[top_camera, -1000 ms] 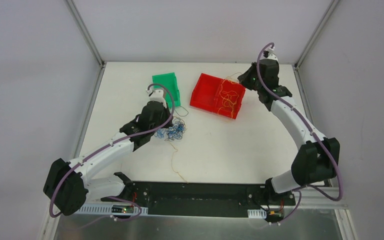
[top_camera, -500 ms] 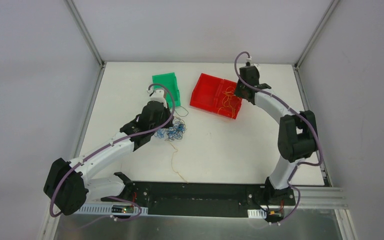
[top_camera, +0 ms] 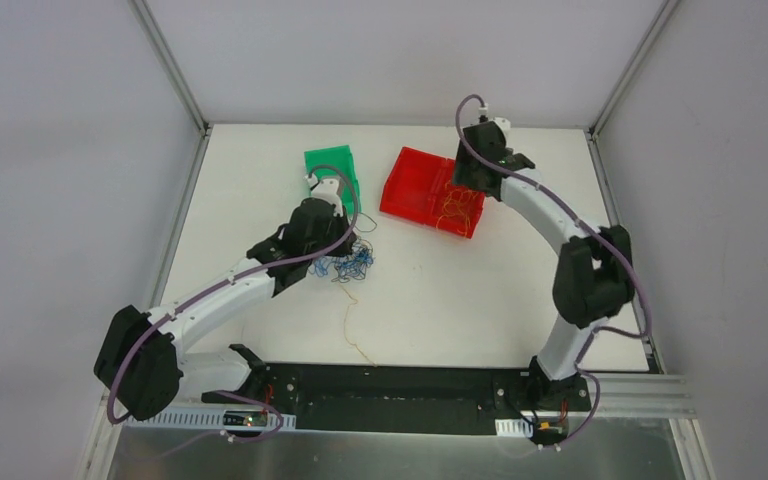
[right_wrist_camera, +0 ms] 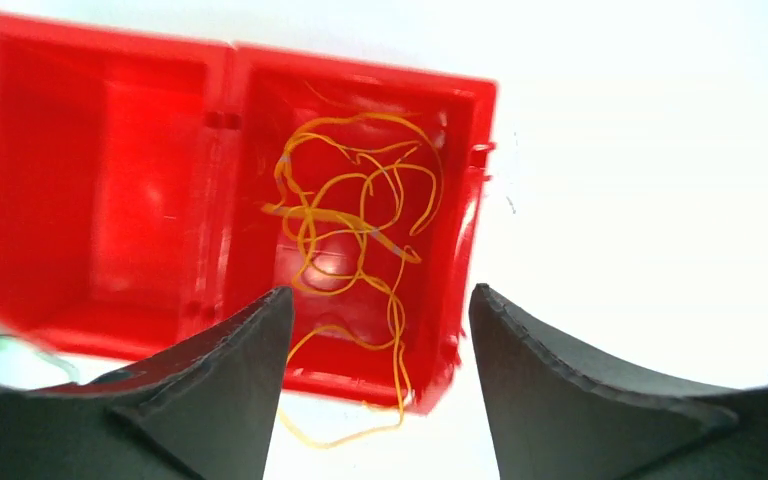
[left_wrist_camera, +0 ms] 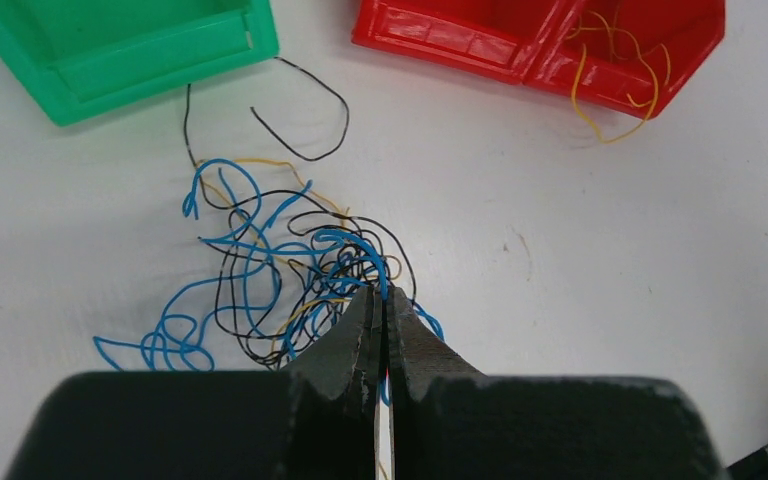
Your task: Untangle the cables
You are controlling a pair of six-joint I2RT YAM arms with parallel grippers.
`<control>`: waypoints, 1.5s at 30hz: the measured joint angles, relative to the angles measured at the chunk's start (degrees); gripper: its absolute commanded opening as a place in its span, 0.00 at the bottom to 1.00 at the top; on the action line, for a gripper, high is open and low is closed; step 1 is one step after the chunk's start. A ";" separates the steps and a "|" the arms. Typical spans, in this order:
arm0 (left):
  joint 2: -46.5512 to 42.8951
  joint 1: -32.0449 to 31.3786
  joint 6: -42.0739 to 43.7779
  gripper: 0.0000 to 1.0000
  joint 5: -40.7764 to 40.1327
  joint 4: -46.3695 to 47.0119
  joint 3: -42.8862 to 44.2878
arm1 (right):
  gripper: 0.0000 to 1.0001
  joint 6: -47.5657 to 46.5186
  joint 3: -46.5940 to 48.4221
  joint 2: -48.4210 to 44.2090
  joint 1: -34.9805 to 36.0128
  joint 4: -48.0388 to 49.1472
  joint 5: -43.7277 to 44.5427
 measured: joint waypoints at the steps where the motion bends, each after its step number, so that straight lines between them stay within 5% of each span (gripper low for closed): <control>1: 0.48 -0.02 0.20 0.00 0.94 0.13 0.37 | 0.69 0.33 -0.35 -2.38 0.00 -0.52 0.07; 8: 1.92 -2.75 4.42 0.00 7.98 1.33 2.99 | 0.88 3.67 -11.65 -29.70 5.57 3.69 -3.39; 13: 1.11 -6.32 8.85 0.00 13.64 2.60 4.20 | 0.83 4.68 -30.53 -40.50 14.01 15.04 -11.54; 20: -5.25 -6.51 11.47 0.00 23.28 6.16 3.63 | 0.84 3.43 -48.06 -40.98 20.02 27.58 -23.30; 29: -4.79 -6.56 12.44 0.00 31.85 8.11 3.63 | 0.87 -3.17 -50.84 -42.73 23.93 42.66 -32.41; 41: -5.20 -6.93 12.50 0.00 31.85 7.82 3.63 | 0.77 -9.46 -52.17 -43.82 27.74 45.11 -35.52; 45: -7.04 -6.91 12.50 0.00 30.75 8.15 3.48 | 0.66 -9.92 -52.54 -44.26 27.76 45.55 -35.67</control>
